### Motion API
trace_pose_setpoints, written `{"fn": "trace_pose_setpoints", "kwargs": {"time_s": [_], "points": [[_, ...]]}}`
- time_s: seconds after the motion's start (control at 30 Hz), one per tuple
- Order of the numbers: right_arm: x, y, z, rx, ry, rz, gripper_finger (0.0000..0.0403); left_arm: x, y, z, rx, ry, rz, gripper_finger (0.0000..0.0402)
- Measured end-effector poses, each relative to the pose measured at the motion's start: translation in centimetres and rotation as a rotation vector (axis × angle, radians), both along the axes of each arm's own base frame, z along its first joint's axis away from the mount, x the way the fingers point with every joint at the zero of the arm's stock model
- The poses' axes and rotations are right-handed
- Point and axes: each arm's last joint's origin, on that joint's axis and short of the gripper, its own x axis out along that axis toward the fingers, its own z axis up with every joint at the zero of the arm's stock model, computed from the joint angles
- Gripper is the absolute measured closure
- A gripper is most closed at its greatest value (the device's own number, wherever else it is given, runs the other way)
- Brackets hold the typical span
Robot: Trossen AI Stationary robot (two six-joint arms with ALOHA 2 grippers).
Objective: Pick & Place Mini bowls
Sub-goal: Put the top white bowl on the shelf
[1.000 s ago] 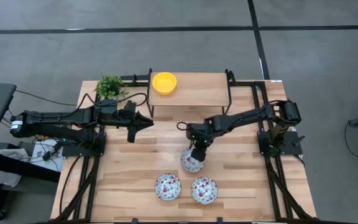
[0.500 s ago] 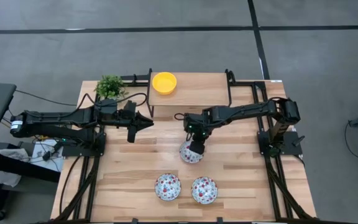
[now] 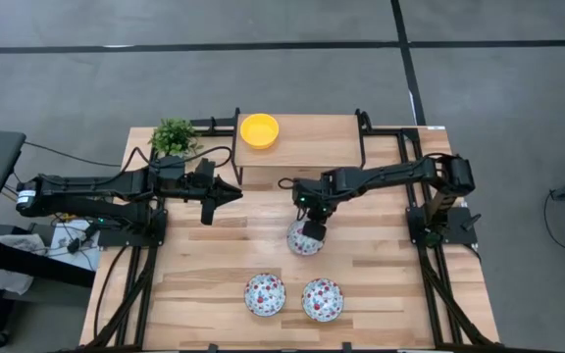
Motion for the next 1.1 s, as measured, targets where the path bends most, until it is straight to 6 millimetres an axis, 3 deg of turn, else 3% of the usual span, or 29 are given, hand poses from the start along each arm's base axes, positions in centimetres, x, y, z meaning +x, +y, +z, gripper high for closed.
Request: {"fn": "trace_pose_setpoints", "kwargs": {"time_s": [0.13, 1.1], "points": [[-0.46, 0.20, -1.08, -0.003, 0.044, 0.005, 0.0403, 0.01, 0.00, -0.01, 0.000, 0.000, 0.000, 0.0348], [0.19, 0.90, -1.20, -0.009, -0.023, 0.032, 0.0403, 0.01, 0.01, 0.03, -0.002, -0.003, 0.001, 0.0348]]}}
